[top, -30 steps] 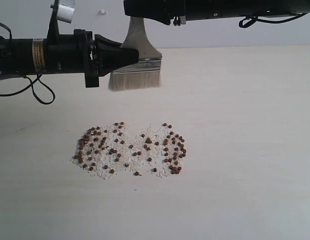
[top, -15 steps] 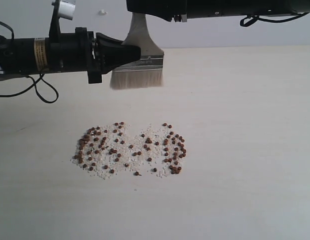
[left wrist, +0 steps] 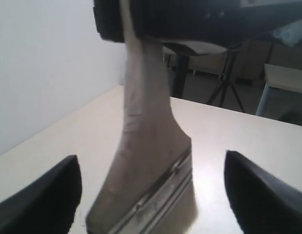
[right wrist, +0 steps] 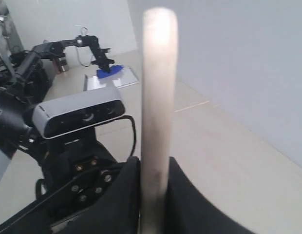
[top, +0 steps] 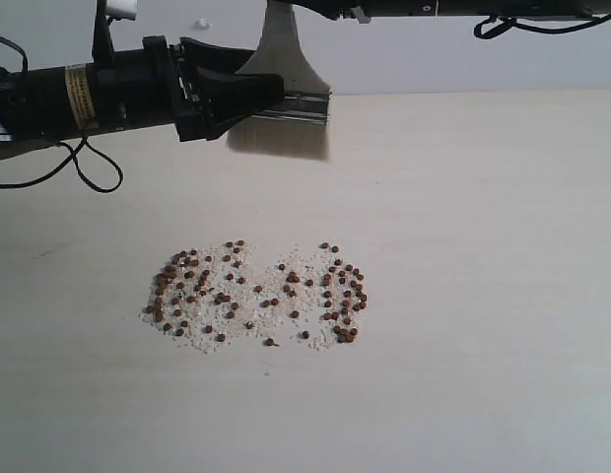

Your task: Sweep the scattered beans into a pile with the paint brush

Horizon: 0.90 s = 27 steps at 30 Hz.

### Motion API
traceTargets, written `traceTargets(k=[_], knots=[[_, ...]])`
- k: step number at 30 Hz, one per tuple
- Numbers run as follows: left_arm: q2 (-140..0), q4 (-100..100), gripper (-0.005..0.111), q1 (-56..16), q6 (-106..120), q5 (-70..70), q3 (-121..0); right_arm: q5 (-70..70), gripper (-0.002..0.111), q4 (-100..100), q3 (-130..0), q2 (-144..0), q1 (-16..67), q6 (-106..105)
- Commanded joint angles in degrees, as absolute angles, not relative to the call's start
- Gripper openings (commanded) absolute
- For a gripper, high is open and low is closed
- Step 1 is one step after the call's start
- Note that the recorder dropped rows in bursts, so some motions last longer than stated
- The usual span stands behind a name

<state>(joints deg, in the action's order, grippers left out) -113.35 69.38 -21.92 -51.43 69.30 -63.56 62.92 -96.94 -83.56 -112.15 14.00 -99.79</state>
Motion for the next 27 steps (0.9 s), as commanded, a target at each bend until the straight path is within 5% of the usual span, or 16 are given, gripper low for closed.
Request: traceTargets(k=[1, 9, 11, 13, 14, 18, 21, 27], knots=[[-112.68, 68.39, 0.080, -21.99, -50.91, 69.96, -63.34, 56.11, 0.000, -95.57, -83.58, -109.92, 14.05, -100.30], [-112.68, 68.39, 0.073, -19.30, -50.91, 69.96, -63.34, 39.72, 0.000, -81.71, -83.58, -103.90, 14.05, -93.12], [-112.68, 68.30, 0.059, -18.77, -50.91, 69.96, -63.34, 36.83, 0.000, -76.31, -83.58, -102.01, 14.05, -88.62], [-112.68, 68.80, 0.010, -18.11, -51.83, 69.96, -63.34, 30.55, 0.000, -66.01, -83.19, -98.40, 14.05, -78.22], [-112.68, 69.80, 0.001, -17.96, -51.80, 69.96, -63.34, 29.27, 0.000, -62.30, -82.88, -97.39, 14.05, -74.12], [-111.00, 66.63, 0.000, -18.68, -51.22, 63.96, -60.89, 28.07, 0.000, -45.87, -81.96, -94.14, 14.05, -56.45], [-104.38, 46.57, 0.000, -21.69, -39.99, 43.72, -53.68, 31.09, 0.000, -32.71, -81.96, -93.72, 14.05, -45.06], [-90.73, 25.52, 0.000, -22.94, -20.42, 32.39, -45.62, 31.22, 0.000, -29.96, -81.46, -93.48, 14.05, -42.70]])
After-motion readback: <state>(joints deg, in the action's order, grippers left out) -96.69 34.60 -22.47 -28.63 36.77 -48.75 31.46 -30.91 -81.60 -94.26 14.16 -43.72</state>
